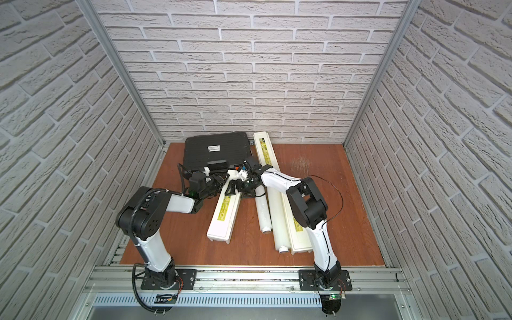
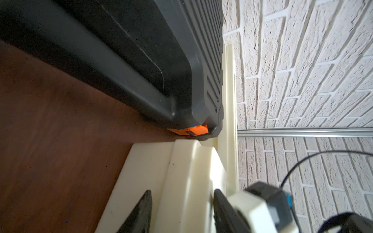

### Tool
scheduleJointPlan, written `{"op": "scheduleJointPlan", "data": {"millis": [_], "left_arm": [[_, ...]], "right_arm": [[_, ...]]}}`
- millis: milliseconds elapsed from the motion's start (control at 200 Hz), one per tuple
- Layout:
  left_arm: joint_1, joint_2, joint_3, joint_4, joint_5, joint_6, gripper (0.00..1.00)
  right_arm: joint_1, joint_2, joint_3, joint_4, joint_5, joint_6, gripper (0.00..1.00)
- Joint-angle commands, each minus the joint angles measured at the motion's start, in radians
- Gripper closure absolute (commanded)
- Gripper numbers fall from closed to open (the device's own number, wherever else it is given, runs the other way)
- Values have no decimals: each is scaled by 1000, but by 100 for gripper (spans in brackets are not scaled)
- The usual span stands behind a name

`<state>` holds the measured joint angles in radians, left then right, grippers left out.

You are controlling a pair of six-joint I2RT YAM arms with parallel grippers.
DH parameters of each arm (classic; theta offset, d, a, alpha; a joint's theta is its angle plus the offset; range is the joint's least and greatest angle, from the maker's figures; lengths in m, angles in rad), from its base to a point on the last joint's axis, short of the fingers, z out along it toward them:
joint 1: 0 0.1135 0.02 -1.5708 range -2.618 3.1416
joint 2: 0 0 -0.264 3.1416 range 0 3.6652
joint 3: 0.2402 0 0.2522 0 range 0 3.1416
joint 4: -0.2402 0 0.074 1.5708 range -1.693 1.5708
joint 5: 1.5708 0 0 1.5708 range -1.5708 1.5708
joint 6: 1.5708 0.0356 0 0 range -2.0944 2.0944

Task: Put plastic wrap rolls into dispensers
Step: Close the lid on the plastic wrap cutting box.

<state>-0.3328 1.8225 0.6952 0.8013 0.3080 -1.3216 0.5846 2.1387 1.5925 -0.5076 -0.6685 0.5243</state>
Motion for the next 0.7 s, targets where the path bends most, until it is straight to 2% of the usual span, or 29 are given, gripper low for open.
{"op": "scheduleJointPlan", "data": {"millis": [0,70,135,245,270,280,525,615,695], "left_arm": [[-38,80,-45,-317,63,17,52],[-38,80,-44,-320,73,29,50],[-34,68,-35,-341,89,58,43],[-11,13,-5,-437,133,152,20],[-2,-8,0,-464,144,175,4],[0,-17,2,-476,146,186,2],[85,-266,52,-858,199,443,2],[90,-349,25,-966,228,503,5],[83,-407,-32,-1008,247,504,9]], "right_arm": [[76,-12,-61,99,-22,-23,0],[92,1,-95,147,-19,16,0],[95,2,-127,201,6,55,2],[88,12,-135,219,40,62,6],[85,17,-129,216,40,59,7],[84,21,-127,214,39,59,8],[66,66,-91,203,8,52,12],[52,76,-86,204,-1,57,13],[44,90,-59,189,-11,49,14]]}}
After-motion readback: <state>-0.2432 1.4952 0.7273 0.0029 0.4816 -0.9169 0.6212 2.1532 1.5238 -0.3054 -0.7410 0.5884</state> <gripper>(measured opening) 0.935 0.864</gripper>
